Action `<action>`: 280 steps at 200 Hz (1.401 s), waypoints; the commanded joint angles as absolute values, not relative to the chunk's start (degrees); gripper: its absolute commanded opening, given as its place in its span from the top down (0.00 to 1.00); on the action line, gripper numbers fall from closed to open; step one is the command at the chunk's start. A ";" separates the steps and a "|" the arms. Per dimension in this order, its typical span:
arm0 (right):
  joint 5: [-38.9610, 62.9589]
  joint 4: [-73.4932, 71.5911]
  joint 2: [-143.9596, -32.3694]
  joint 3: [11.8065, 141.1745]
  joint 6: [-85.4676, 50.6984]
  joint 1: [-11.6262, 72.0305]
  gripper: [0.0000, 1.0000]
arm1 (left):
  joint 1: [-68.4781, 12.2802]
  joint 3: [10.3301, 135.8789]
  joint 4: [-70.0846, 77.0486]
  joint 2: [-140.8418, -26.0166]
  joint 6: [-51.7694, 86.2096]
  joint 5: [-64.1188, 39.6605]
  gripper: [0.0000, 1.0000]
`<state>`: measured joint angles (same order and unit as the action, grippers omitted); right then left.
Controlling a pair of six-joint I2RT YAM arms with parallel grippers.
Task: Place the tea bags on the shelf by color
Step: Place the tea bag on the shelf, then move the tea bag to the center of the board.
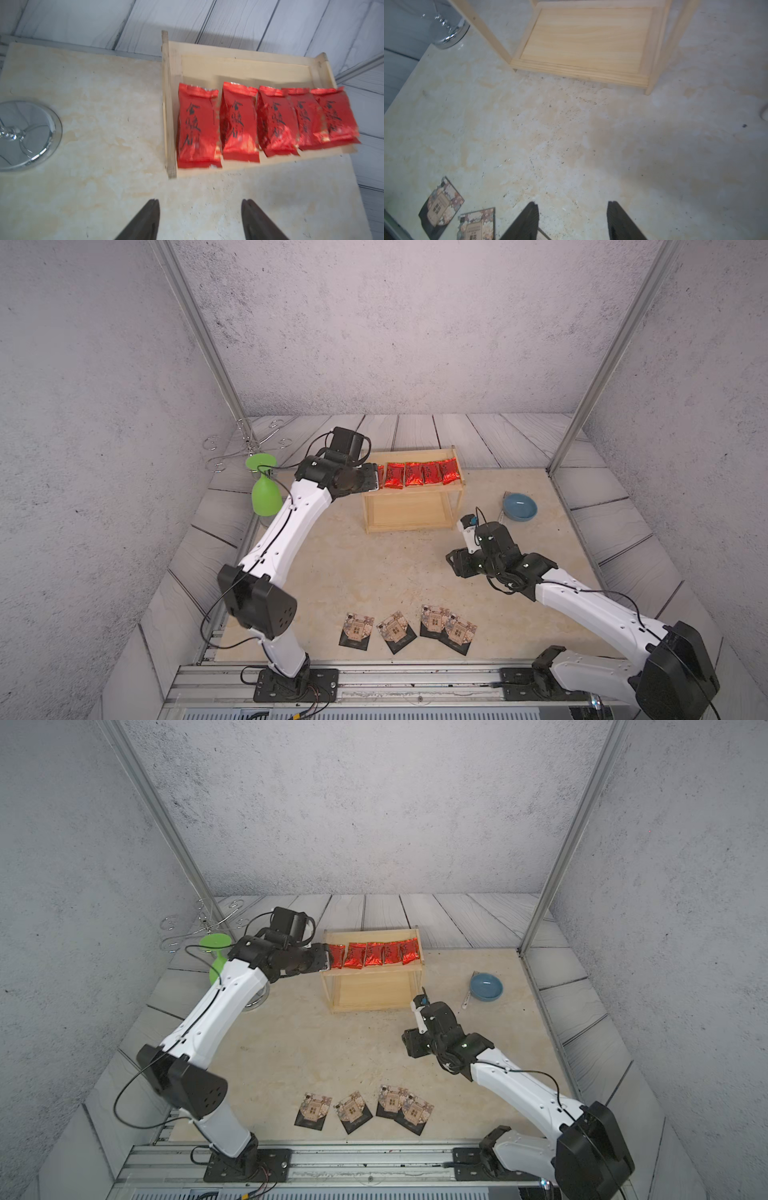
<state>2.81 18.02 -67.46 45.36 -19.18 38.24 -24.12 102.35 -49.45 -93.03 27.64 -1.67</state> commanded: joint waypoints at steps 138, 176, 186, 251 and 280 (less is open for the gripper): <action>-9.93 5.27 -84.86 43.13 -7.42 74.12 0.45 | -23.21 52.50 -36.33 -72.15 40.34 -16.27 0.34; -11.16 2.64 -90.57 45.03 -7.29 74.16 0.47 | -21.91 49.91 -36.42 -73.22 39.92 -18.24 0.35; -11.45 2.01 -91.68 45.33 -7.36 74.11 0.47 | -21.58 49.08 -35.93 -73.30 40.02 -18.87 0.35; -12.49 -1.44 -97.00 45.34 -8.74 70.78 0.47 | -20.63 45.34 -33.74 -73.39 40.27 -20.79 0.35; -13.84 -1.55 -99.58 45.96 -10.11 68.09 0.48 | -20.63 43.10 -31.71 -73.53 41.18 -23.74 0.36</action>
<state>-11.57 -1.93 -97.30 45.25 -8.71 70.19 -21.10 45.21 -33.61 -73.21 40.36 -20.80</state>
